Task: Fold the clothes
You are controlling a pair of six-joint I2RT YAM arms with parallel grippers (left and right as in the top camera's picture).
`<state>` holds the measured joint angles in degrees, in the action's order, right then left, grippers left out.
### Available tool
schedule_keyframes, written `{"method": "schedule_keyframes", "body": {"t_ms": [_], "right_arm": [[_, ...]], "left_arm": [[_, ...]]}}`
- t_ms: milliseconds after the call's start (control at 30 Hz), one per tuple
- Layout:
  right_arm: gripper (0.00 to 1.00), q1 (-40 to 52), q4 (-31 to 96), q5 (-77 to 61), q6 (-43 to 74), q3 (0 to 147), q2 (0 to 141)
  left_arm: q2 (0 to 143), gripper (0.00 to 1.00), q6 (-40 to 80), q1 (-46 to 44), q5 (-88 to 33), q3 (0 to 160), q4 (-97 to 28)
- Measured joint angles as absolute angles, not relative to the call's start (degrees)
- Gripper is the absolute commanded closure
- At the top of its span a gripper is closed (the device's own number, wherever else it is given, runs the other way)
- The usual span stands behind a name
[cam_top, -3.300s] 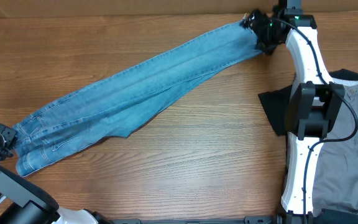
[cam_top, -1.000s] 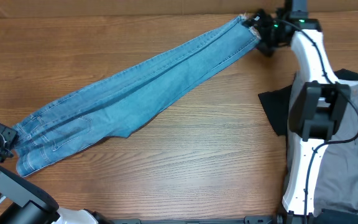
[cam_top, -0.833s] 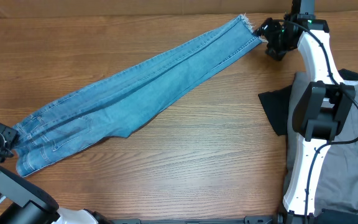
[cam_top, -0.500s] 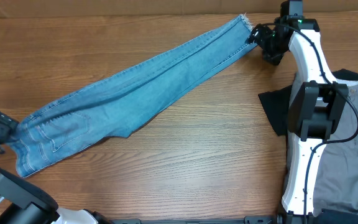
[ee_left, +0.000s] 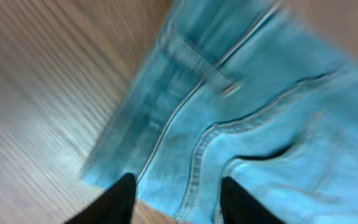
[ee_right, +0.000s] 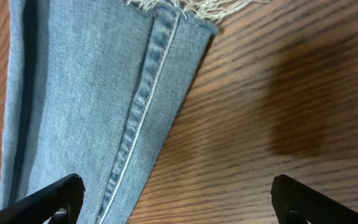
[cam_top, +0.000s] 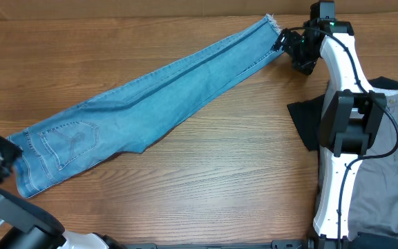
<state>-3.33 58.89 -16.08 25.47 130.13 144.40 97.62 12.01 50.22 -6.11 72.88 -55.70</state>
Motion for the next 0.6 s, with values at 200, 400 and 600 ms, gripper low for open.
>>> {"method": "schedule_keyframes", "body": {"t_ms": [200, 400, 600], "right_arm": [[0.0, -3.4, 62.5, -16.1, 25.4, 130.1, 144.4], [0.0, -3.5, 68.0, -16.1, 24.9, 130.1, 144.4], [0.0, -3.7, 72.9, -16.0, 22.4, 130.1, 143.3]], "left_arm": [[97.6, 0.96, 13.3, 50.2, -6.5, 58.2, -41.6], [97.6, 0.96, 16.6, 50.3, -1.2, 54.0, -35.1], [97.6, 0.96, 17.9, 54.9, 4.1, 54.3, -26.2]]}}
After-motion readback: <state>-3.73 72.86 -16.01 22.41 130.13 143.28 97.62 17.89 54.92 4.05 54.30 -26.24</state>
